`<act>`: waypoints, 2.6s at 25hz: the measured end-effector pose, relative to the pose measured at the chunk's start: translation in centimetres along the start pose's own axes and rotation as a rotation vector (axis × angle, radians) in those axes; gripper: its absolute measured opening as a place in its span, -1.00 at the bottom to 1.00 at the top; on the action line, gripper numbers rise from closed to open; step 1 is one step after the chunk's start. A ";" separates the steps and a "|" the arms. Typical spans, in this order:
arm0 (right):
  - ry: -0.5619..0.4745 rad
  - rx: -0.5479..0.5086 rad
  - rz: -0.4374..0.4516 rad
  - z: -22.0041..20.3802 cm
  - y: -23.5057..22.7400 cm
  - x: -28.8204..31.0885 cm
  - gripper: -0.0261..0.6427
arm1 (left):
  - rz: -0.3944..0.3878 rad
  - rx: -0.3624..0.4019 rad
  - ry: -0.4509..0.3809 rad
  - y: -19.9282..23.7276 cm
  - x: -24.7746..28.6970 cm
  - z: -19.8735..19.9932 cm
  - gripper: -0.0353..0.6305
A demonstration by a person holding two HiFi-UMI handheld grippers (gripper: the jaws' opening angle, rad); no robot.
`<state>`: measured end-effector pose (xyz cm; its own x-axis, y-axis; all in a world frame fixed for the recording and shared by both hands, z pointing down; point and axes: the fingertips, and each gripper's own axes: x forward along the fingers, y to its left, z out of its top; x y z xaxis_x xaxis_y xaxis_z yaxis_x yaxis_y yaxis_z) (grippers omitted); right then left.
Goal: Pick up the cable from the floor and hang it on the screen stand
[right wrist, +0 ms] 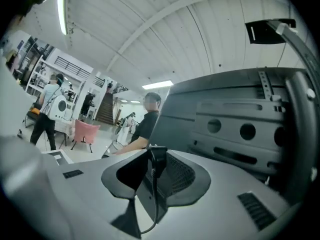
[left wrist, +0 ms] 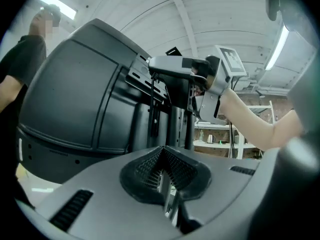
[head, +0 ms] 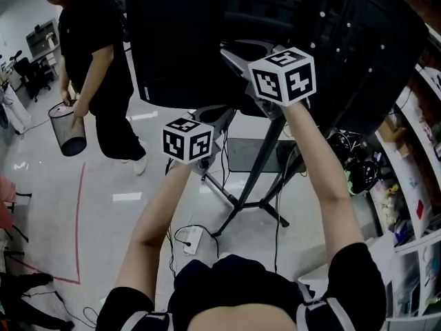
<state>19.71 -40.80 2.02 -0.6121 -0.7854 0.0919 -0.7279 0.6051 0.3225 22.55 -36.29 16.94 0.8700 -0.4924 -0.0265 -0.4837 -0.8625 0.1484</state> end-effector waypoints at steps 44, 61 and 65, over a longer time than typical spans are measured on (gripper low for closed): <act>-0.157 -0.196 -0.121 25.8 -14.5 7.2 -0.52 | -0.036 0.212 -0.018 9.8 6.7 15.5 -0.88; -0.297 -0.392 -0.332 26.0 -12.9 -10.8 -0.52 | -0.095 0.269 -0.031 5.3 6.1 12.5 -0.88; -0.340 -0.418 -0.330 23.2 -9.4 -13.0 -0.52 | -0.129 0.246 -0.013 3.2 6.1 9.8 -0.88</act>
<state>27.30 -33.26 -24.11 -0.4900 -0.7949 -0.3577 -0.7552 0.1821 0.6297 25.36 -43.21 7.56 0.9254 -0.3765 -0.0424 -0.3789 -0.9198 -0.1019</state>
